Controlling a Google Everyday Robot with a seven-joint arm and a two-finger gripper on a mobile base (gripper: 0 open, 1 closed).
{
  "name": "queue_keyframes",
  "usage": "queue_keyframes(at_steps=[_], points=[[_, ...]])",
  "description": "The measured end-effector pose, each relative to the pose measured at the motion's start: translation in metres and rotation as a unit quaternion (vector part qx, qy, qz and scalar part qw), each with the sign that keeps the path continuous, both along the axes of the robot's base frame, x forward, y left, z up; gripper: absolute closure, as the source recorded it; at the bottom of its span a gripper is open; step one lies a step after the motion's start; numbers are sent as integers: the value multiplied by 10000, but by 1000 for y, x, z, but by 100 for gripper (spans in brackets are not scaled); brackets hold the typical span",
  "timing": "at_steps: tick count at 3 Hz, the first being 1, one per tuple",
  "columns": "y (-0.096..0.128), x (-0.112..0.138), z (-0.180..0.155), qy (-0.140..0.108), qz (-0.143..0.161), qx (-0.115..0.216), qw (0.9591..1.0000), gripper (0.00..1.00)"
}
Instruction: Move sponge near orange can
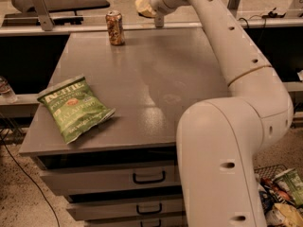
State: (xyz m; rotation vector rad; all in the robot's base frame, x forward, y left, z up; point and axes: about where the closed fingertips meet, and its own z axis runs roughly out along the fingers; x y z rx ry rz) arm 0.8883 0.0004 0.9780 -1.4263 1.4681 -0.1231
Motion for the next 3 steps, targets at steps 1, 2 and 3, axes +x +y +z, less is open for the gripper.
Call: queue_keyframes(at_steps=[1,2,3], points=[[-12,14,-16,-198,-394,-117,9990,100],[-12,14,-32,-336,-533,-196,9978,100],[-4,7,-50,-334,-496,-255,9979,100]])
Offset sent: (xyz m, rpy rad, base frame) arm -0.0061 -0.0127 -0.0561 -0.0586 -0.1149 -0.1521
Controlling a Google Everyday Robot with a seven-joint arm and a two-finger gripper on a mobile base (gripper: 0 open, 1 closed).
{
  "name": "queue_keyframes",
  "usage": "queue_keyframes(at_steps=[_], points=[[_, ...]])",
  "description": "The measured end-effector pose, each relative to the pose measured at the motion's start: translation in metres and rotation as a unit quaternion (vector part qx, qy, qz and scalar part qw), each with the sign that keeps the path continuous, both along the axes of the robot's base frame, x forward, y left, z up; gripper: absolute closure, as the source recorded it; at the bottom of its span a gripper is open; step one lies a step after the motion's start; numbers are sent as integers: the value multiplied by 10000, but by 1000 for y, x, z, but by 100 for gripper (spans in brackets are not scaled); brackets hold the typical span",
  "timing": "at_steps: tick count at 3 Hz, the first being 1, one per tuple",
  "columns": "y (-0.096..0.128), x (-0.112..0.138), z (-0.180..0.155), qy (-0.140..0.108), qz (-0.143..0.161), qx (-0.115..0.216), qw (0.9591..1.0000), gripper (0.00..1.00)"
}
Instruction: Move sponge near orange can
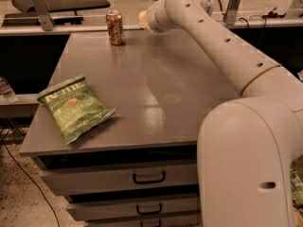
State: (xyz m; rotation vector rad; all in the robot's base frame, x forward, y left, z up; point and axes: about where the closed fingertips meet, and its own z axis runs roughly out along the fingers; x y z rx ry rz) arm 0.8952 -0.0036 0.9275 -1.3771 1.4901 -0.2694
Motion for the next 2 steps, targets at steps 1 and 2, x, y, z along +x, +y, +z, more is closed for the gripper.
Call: queue_keyframes(at_steps=[1,2], points=[[15,-10,-17,138,148,-25,9998,100],[29,-16,-27,350,295,9,9990,84]])
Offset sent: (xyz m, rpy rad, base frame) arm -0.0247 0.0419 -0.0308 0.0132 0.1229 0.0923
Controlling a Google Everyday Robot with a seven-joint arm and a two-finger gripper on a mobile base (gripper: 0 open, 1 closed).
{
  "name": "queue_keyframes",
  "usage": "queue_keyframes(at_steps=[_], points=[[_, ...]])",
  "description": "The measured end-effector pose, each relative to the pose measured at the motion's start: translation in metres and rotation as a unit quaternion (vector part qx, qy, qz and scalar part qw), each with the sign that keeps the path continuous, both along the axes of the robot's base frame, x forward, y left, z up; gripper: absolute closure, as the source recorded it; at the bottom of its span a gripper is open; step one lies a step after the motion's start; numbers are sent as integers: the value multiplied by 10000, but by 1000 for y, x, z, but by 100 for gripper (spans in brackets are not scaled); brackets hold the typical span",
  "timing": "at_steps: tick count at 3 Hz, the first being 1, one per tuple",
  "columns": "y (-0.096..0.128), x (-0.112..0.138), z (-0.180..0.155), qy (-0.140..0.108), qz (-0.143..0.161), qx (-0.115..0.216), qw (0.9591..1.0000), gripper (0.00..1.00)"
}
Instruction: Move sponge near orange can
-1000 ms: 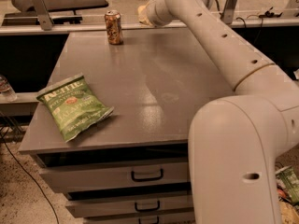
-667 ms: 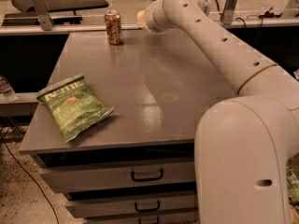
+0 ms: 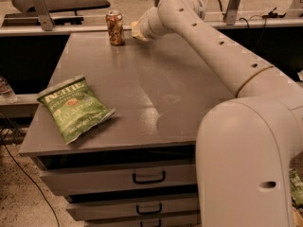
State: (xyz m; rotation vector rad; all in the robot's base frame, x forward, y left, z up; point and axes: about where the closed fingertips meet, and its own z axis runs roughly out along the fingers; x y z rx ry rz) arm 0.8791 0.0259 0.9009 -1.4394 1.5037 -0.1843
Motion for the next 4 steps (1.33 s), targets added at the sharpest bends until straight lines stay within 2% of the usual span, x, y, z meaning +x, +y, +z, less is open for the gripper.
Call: queue_keyframes(at_steps=[1,3,4], points=[[11,-4,-4,155,112,37,9998,61],[30,-6,-3,303,253,129,9991,13],[34,-2,4,292,243,248,9990,0]])
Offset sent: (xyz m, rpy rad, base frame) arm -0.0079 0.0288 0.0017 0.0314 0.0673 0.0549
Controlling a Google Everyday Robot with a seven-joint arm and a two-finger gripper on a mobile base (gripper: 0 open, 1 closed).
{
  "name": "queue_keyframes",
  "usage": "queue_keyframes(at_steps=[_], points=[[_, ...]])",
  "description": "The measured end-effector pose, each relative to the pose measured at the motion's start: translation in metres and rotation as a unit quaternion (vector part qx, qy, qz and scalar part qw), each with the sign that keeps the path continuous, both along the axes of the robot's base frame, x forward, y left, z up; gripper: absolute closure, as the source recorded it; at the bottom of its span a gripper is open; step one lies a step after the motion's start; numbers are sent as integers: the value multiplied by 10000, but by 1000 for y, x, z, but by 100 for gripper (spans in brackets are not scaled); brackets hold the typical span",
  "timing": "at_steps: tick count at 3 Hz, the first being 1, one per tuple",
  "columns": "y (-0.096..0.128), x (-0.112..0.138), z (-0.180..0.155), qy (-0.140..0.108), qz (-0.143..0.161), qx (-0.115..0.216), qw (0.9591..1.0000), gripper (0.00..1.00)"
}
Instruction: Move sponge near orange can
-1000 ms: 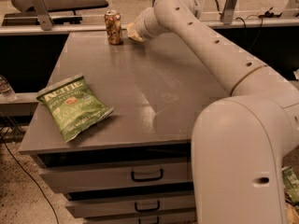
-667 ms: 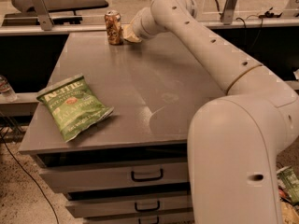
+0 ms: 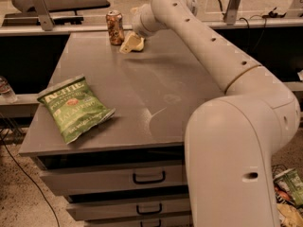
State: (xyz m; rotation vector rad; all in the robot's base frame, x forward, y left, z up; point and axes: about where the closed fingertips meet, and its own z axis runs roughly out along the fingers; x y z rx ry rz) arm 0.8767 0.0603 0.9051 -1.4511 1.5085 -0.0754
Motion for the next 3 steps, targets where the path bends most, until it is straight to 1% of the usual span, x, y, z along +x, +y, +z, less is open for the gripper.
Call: queue_keyframes(at_steps=[1,2,3], points=[[-22,-3,27,49,-168,409,9990,0],[-70,-20,58,199,-321,907,9952,0],[-126,-39,80,272,-422,1332,9898,0]])
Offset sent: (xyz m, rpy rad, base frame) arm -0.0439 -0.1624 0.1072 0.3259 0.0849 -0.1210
